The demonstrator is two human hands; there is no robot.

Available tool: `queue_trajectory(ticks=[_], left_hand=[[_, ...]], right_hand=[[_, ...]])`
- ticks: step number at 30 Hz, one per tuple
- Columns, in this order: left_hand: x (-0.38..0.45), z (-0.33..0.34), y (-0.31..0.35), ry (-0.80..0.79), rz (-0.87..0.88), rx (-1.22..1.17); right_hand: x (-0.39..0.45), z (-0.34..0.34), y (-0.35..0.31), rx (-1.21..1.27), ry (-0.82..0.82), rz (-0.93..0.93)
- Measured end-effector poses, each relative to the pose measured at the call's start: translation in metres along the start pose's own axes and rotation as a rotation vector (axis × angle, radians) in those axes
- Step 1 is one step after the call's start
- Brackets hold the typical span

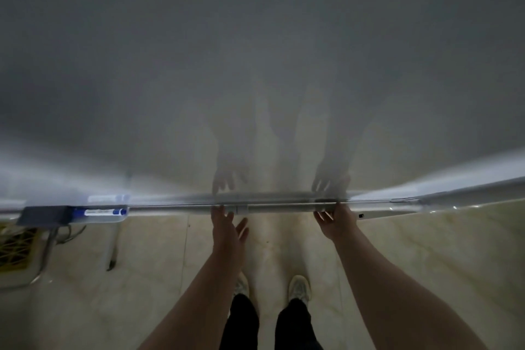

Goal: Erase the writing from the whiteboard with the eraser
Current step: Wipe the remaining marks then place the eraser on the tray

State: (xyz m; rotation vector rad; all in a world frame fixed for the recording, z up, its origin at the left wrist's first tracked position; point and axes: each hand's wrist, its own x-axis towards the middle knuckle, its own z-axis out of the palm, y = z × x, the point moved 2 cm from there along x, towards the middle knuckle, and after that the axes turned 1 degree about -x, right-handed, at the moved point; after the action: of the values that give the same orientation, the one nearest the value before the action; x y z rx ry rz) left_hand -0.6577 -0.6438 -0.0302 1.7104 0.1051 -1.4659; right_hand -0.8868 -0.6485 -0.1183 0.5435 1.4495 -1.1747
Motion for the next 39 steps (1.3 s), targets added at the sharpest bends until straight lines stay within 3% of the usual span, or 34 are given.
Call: queue_trajectory(ticks=[6,26,30,35,39], left_hand=[[-0.027,0.027,-0.007,-0.038,0.005,-0.094],[-0.064,0.055,-0.073,-0.287,0.051,0.089],[-0.063,0.063,-0.077,-0.313,0.057,0.091],[-0.062,0.067,-0.082,-0.327,0.074,0.082],[-0.055,0.065,-0.082,-0.378,0.098,0.122]], right_hand=[[-0.005,-0.028,-0.003,-0.013,0.025,-0.012],[0.004,-0.113,-0.048,-0.072,0.029,-0.089],[0.01,-0.119,-0.055,-0.013,-0.015,-0.123],[0.005,-0.123,-0.064,0.222,-0.039,-0.291],[0.005,-0.121,-0.068,0.186,-0.093,-0.264]])
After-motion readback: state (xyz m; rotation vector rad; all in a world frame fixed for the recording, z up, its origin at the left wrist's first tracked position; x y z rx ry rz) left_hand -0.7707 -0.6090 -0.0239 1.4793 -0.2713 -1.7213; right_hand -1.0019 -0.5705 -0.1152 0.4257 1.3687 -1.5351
